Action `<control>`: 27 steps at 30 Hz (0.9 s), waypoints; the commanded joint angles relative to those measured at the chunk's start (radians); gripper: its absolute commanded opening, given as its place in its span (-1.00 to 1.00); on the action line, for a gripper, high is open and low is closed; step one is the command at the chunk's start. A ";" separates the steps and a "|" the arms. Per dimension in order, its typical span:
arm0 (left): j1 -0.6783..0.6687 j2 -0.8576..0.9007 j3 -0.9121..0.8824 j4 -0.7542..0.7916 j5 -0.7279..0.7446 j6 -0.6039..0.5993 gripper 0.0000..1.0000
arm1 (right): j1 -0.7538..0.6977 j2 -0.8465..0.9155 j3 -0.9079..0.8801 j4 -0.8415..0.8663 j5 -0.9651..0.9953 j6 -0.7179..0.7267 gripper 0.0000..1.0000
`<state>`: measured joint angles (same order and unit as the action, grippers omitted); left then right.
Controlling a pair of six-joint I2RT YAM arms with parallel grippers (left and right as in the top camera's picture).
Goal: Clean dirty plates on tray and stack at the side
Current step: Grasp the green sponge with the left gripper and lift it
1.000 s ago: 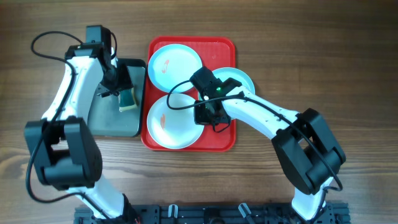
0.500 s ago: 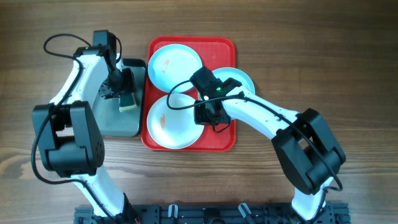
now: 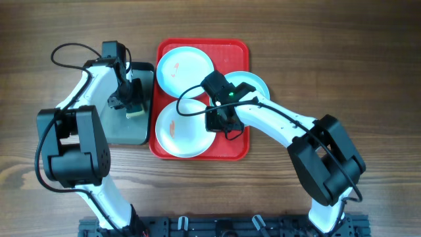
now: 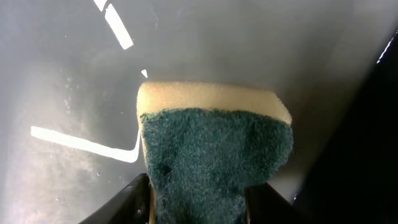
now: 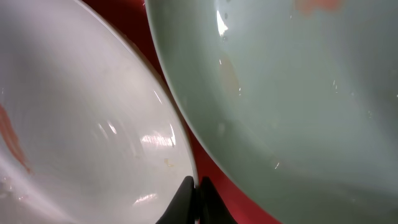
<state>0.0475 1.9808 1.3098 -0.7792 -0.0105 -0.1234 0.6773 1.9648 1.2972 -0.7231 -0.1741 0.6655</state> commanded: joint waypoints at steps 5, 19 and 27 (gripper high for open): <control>-0.005 0.017 -0.009 0.025 -0.010 0.016 -0.42 | 0.002 -0.024 -0.010 0.004 0.025 -0.004 -0.91; -0.003 -0.092 -0.008 0.017 -0.010 0.016 -0.92 | 0.002 -0.025 -0.010 0.005 0.025 -0.008 -0.90; -0.004 -0.315 -0.008 0.031 -0.010 0.015 -0.92 | 0.002 -0.025 -0.010 0.006 0.024 -0.008 -0.46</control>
<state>0.0475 1.7863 1.2995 -0.7586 -0.0109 -0.1101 0.6773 1.9648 1.2972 -0.7197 -0.1741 0.6579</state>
